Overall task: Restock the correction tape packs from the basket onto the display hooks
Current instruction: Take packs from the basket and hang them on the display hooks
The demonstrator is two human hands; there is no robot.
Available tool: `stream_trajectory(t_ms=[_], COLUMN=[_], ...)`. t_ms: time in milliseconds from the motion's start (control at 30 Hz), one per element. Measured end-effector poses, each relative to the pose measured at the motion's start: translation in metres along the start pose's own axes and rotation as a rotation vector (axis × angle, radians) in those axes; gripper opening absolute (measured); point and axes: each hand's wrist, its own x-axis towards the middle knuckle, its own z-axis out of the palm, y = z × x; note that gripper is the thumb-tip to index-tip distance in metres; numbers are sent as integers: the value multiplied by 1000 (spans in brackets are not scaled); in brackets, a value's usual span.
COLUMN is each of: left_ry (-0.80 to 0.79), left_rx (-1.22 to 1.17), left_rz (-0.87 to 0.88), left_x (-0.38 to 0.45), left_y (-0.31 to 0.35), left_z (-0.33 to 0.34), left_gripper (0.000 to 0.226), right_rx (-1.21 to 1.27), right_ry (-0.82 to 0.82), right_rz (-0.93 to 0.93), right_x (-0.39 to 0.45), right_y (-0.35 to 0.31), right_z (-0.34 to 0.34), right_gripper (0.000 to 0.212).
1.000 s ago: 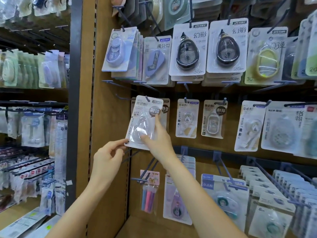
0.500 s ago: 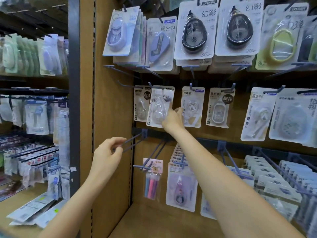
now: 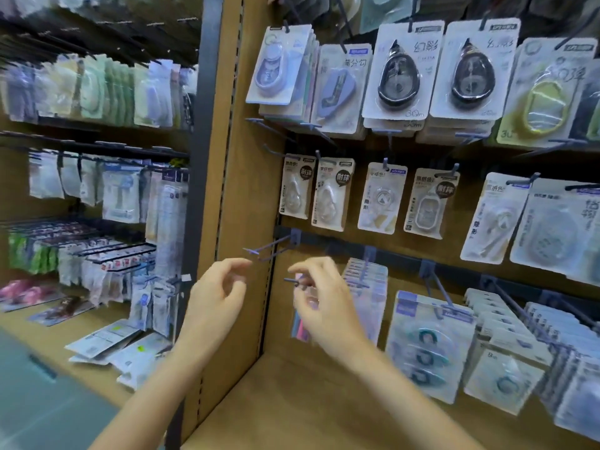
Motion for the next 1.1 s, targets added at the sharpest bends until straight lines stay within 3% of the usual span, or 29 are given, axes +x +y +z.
stream_trajectory(t_ms=[100,167,200,333,433,500,667,767,867,967,1033,1100], left_ry=[21,27,7,-163,-383,-528,-525,-637,-885,-1071,-1066,-901], left_rx=[26,90,145,337,464,601,650,733,909,938,826,662], left_rz=[-204,-409,-505,-843,-1061,-1137,-1020,-992,-891,-780,-756,-782], left_x=[-72,-136,-171,-310,-392,-427,-429,-425,-422,-420,-422,-426], left_y=[-54,-104,-131,-199,-234,-246,-259,-262,-260,-262,-261,-257], left_z=[-25,-45,-56,-103,-128,-130,-115,-110,-113,-137,-150,-157], left_gripper=[35,30,28,30,40,42,49,54,66,80,82,74], right_rx=[-174,-160,-84,34,59,116,131,156,263,338,441,532], right_ry=[-16,-62,-185,-961,-1243,-1346,-1256,-1210,-1254,-1229,-1217,-1159], right_rz=[-100,-53,24,310,325,394,636,719,749,866,965,1063], right_x=[-49,-77,-92,-174,-243,-281,-334,-335,-319,-306,-303,-297], right_y=[2,7,5,11,12,16,25,24,28,35,36,41], right_z=[57,104,128,249,322,355,396,399,393,387,380,376], right_gripper=[26,28,30,46,58,64,92,100,90,69,46,46])
